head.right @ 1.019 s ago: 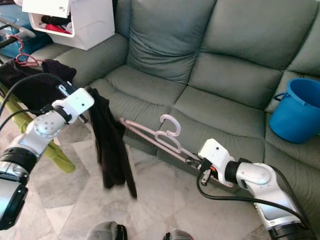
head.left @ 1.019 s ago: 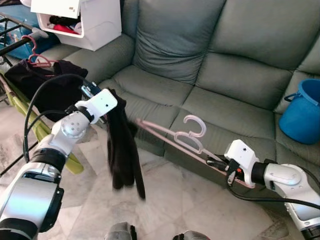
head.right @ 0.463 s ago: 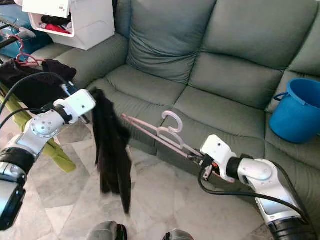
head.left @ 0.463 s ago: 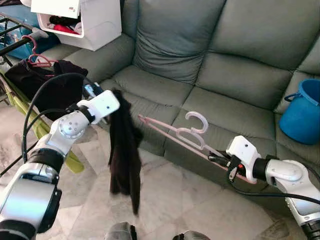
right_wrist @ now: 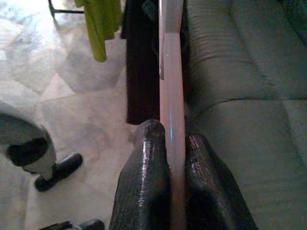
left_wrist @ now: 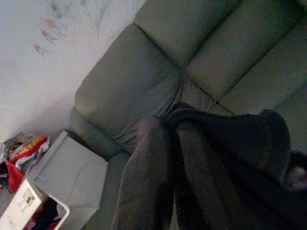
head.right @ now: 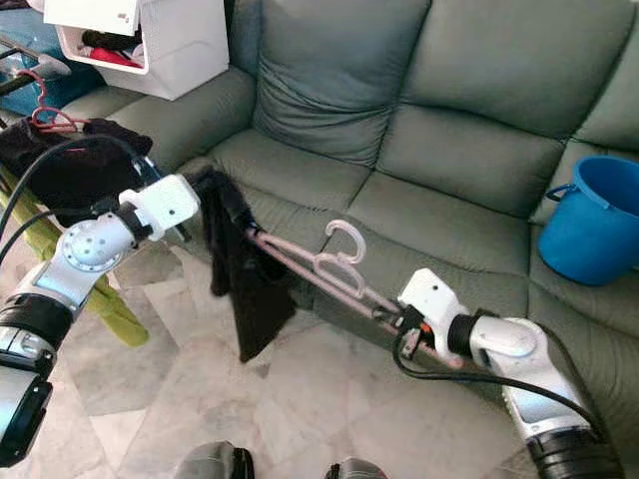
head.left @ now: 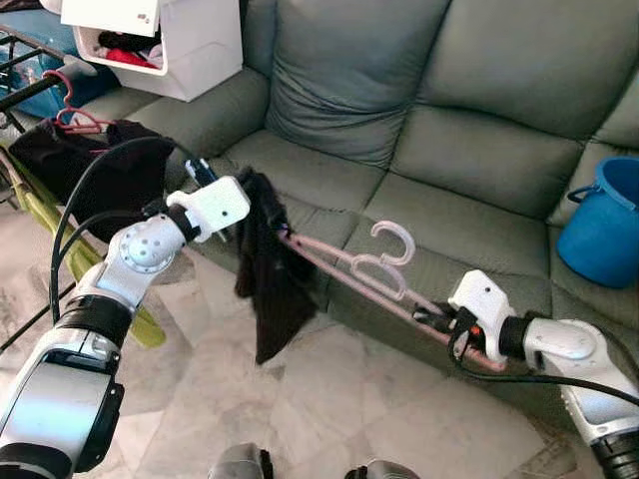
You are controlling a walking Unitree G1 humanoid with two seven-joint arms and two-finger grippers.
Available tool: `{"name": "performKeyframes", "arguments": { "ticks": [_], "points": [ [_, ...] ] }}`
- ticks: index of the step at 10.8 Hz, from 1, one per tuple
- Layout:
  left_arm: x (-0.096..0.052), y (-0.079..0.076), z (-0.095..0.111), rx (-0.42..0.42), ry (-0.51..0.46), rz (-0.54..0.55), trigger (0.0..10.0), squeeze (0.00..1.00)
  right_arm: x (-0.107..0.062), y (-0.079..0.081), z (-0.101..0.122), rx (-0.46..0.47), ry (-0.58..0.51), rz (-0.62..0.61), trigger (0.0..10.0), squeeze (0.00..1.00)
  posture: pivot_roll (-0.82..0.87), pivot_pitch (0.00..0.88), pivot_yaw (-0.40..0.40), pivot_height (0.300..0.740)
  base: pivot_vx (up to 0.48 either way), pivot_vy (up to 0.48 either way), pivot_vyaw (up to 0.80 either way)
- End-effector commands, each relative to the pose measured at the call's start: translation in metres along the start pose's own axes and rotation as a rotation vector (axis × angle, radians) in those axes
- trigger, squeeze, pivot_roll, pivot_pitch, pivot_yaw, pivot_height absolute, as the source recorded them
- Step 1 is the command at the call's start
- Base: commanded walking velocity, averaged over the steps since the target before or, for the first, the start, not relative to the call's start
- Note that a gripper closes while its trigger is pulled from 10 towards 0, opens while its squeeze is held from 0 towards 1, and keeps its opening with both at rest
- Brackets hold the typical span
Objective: Hang hanger
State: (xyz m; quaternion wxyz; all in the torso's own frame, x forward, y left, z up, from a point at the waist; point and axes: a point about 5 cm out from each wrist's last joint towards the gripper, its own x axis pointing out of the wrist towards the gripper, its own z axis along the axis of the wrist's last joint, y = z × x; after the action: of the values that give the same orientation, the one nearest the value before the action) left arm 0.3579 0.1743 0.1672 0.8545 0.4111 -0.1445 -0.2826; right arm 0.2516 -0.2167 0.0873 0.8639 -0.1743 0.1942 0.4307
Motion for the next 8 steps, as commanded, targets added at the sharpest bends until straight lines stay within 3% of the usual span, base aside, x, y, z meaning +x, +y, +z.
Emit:
{"name": "performKeyframes", "arguments": {
  "ticks": [1, 3, 5, 8],
  "points": [
    [0.003, 0.013, 0.011, 0.024, -0.056, 0.048, 10.0, 0.0, -0.001, 0.007, -0.002, 0.034, -0.002, 0.044, 10.0, 0.0, -0.11, 0.0, -0.015, 0.74, 0.0, 0.0, 0.0],
    [0.006, 0.014, 0.015, 0.022, -0.075, 0.043, 10.0, 0.0, -0.003, 0.011, -0.008, 0.069, 0.019, 0.066, 10.0, 0.0, -0.11, 0.0, -0.012, 0.74, 0.0, 0.0, 0.0],
    [0.005, 0.014, 0.019, 0.019, -0.094, 0.036, 10.0, 0.0, -0.004, 0.002, -0.007, 0.059, 0.02, 0.027, 10.0, 0.0, -0.11, 0.0, -0.015, 0.74, 0.0, 0.0, 0.0],
    [-0.008, 0.009, -0.003, 0.028, 0.018, 0.042, 10.0, 0.0, -0.003, -0.005, 0.014, -0.022, -0.031, 0.019, 10.0, 0.0, -0.1, 0.0, -0.019, 0.74, 0.0, 0.0, 0.0]
  ]
}}
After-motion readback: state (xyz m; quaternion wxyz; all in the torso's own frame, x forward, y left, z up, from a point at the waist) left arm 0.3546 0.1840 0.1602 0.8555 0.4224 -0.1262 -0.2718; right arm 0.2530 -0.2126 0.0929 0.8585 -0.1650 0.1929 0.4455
